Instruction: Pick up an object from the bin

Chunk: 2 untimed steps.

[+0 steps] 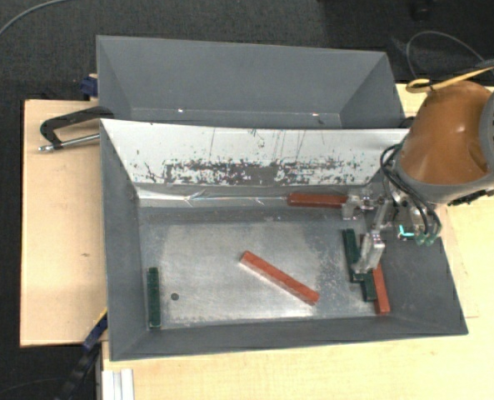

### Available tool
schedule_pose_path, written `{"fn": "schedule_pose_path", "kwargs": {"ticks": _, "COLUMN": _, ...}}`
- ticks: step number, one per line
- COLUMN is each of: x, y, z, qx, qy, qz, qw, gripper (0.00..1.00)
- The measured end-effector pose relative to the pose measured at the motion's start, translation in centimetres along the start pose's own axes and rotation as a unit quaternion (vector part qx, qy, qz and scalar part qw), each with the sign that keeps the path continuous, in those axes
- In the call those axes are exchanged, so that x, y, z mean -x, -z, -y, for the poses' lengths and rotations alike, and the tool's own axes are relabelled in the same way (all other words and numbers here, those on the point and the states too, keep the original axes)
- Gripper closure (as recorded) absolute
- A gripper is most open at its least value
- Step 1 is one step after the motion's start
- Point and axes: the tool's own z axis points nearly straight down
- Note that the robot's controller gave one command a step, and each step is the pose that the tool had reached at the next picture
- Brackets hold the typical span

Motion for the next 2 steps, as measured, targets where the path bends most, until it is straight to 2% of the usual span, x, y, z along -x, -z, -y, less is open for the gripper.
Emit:
{"fn": "schedule_pose_path", "kwargs": {"ticks": 1, "x": -3.9, "y": -5.1, "z": -4.3, "qx": 0.001, "qy": -0.09, "qz": 0.0006, "qw": 0.996, "gripper": 0.0}}
{"fn": "schedule_pose_path", "kwargs": {"ticks": 2, "x": -4.1, "y": -5.8, "z": -10.7, "qx": 0.001, "qy": -0.03, "qz": 0.0028, "qw": 0.9996, "gripper": 0.0}}
